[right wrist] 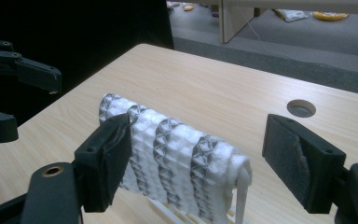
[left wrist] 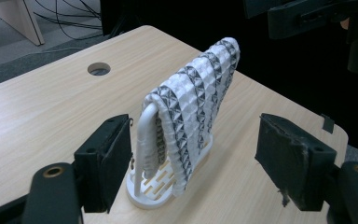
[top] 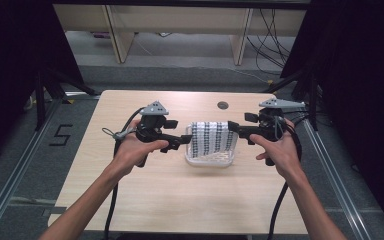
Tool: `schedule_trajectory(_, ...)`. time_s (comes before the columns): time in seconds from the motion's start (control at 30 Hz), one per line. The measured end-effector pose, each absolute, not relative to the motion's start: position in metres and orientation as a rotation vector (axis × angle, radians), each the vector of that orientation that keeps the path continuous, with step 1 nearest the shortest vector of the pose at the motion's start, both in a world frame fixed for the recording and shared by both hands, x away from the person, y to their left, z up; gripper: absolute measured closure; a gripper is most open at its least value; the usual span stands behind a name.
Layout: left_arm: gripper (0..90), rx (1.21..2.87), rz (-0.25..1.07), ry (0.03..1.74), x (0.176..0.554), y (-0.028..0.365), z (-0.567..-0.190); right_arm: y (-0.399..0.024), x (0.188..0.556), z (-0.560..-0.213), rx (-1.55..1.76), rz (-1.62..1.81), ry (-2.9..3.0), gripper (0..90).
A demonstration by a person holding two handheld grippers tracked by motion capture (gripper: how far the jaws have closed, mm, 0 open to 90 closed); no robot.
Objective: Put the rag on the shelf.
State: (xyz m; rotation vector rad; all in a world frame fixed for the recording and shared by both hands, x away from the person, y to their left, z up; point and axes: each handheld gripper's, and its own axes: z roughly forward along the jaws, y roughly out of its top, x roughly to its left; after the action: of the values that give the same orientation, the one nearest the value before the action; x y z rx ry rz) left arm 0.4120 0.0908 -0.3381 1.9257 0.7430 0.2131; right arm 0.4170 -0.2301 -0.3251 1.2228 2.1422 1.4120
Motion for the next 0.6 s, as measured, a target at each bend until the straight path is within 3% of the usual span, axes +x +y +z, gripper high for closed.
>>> schedule_trajectory(0.6,23.6,1.922,0.220,0.740,0.397,0.099,-0.348,-0.235,0.406,-0.334,1.219,1.411,2.146,23.8)
